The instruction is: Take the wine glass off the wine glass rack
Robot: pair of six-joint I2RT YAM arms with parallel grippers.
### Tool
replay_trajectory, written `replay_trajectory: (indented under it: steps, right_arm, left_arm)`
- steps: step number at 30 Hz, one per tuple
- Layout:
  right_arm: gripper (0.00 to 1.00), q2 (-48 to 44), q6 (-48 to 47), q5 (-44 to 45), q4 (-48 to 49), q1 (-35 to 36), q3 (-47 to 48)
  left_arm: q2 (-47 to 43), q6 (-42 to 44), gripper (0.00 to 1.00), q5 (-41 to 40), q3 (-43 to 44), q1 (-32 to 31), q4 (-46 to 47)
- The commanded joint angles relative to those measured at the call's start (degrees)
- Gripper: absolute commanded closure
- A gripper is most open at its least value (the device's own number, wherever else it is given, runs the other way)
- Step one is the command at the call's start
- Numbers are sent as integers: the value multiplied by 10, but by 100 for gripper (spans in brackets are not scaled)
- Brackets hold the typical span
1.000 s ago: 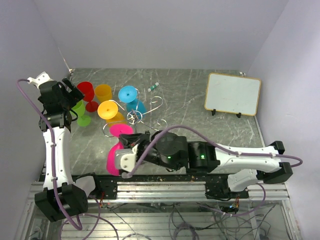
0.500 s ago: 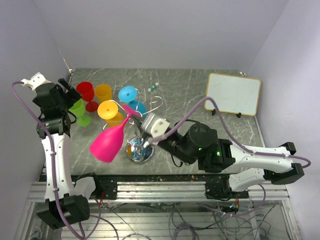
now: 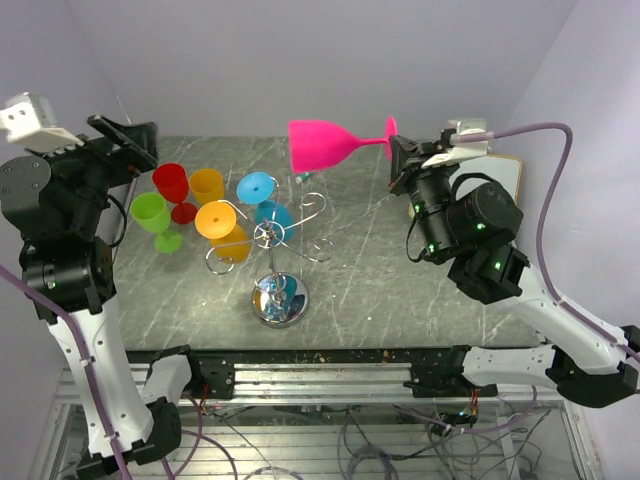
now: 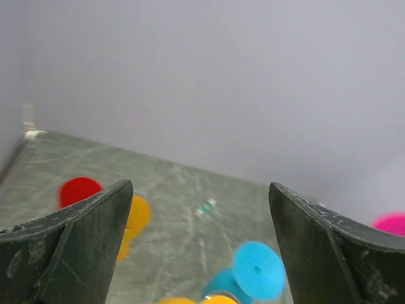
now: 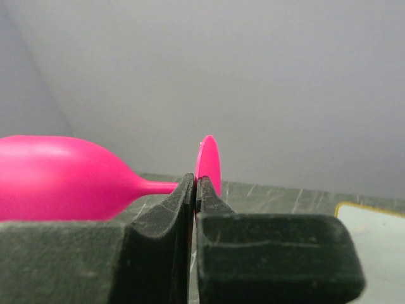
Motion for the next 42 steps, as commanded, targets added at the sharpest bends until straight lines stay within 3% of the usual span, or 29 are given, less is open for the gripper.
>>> replay_trajectory:
  steps: [1,5,13,19,25,29,42]
  right_arm:
    - [100,-23,137,19,-33,-30,-28]
    - [100,-65,174,-8,13,-34,-88]
    - [100,-56,214,-91,69,-35,-116]
    - [100,-42,236,-143,95,-35,-107]
    - [100,-42,247,-202,116,-35,-113]
    - [100,-38,260,-218,128,-34,-115]
    - [100,9,255,-253,157,-35,-96]
  left_arm:
    - [37,-63,1,285,-6,-8,43]
    - [47,-115,1,366,-4,-70,119]
    - [62,-78,1,429,0,-183,111]
    - [62,1,6,394,22,-205,7]
    - [61,17,14,367,24,-206,-27]
    - [50,11,25,391,7,-207,-8]
    - [47,13,71,361,1,-209,-25]
